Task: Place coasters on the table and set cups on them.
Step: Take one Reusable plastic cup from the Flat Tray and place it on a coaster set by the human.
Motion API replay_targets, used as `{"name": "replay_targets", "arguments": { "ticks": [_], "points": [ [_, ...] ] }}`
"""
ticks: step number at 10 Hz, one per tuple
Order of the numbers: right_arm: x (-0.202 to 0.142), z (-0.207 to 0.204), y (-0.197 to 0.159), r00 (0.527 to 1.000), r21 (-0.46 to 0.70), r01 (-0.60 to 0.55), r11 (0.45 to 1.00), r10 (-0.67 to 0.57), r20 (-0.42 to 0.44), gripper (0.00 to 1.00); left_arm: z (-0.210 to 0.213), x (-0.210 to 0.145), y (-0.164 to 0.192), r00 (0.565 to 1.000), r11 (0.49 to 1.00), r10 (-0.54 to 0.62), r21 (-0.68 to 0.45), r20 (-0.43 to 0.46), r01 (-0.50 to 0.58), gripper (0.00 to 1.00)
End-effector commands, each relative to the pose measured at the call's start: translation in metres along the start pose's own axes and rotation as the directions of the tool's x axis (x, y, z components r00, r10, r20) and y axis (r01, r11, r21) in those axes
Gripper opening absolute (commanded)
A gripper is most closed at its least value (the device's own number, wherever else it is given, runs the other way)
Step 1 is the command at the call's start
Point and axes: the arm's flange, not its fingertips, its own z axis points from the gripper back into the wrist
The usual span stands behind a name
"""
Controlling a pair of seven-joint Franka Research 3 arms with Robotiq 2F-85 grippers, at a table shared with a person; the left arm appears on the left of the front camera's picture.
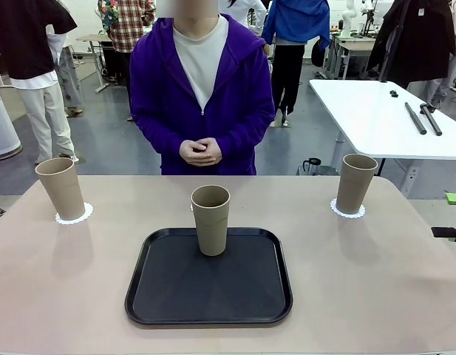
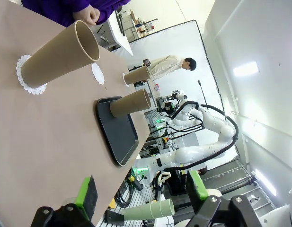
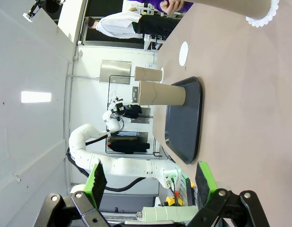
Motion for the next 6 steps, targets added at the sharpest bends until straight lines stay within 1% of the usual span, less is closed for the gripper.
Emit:
{"name": "replay_targets", "arguments": {
  "ticks": [1,2,3,4,5,6],
  "points": [
    [0.019,-0.006,0.017,0.998,-0.055,-0.057,0.997,0.058,0.014,1.0,0.002,-0.001,-0.001,1.0,1.0,-0.001,-0.001,0.003,0.001,1.0],
    [0.037,-0.02,0.044,0.988,-0.102,-0.151,0.983,0.148,-0.033,1.0,0.002,-0.001,-0.001,1.0,1.0,-0.001,-0.001,0.003,0.001,1.0],
    [0.053,-0.039,0.077,0.965,-0.208,-0.258,0.943,0.242,-0.1,1.0,0.002,-0.001,-0.001,1.0,1.0,-0.001,-0.001,0.003,0.001,1.0],
    [0.065,-0.059,0.107,0.931,-0.295,-0.363,0.884,0.332,-0.15,1.0,0.002,-0.001,-0.001,1.0,1.0,-0.001,-0.001,0.003,0.001,1.0],
    [0.071,-0.085,0.136,0.872,-0.381,-0.49,0.784,0.434,-0.227,1.0,0.002,-0.001,-0.001,1.0,1.0,-0.001,-0.001,0.003,0.001,1.0],
    [0.069,-0.113,0.16,0.779,-0.404,-0.626,0.667,0.507,-0.369,1.0,0.002,-0.001,-0.001,1.0,1.0,-0.001,-0.001,0.003,0.001,1.0]
  ]
}}
